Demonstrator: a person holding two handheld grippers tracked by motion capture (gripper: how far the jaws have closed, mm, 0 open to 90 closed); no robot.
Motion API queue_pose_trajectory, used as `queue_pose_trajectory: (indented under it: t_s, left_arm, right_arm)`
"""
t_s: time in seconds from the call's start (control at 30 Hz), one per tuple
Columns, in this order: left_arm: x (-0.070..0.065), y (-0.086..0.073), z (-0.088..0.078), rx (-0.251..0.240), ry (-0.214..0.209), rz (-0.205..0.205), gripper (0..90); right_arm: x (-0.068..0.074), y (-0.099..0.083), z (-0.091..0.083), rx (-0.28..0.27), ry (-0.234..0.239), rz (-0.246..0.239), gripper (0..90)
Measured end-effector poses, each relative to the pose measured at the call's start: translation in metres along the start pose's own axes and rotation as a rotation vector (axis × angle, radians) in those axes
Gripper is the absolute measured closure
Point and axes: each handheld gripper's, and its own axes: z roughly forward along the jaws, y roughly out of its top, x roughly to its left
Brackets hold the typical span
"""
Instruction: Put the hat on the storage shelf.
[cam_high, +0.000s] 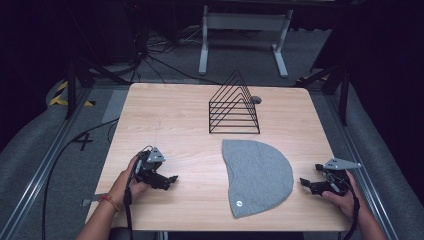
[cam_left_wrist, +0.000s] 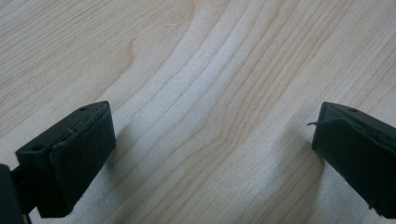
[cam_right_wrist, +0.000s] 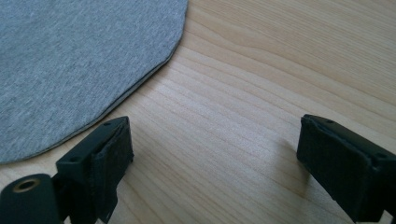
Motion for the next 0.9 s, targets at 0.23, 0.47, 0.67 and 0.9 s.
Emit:
queue_pose_trajectory:
  t_s: [0.23,0.47,0.67,0.9]
  left_arm:
    - [-0.002,0.001,0.0,-0.002,0.01,-0.001,0.6]
    - [-0.002,0.006,-0.002,0.019,-0.043,0.053,8.7]
    - [-0.006,0.02,0.003,0.028,-0.069,0.083,27.4]
    - [-0.032,0.056,0.031,0.042,-0.145,0.171,30.2]
  right_arm:
    - [-0.001,0.002,0.0,0.012,-0.002,0.001,11.0]
    - [0.003,0.004,-0.003,0.004,-0.001,0.01,31.6]
    - [0.015,0.012,-0.014,-0.047,-0.002,0.02,40.5]
    - [0.056,0.031,-0.02,-0.1,0.098,-0.085,51.5]
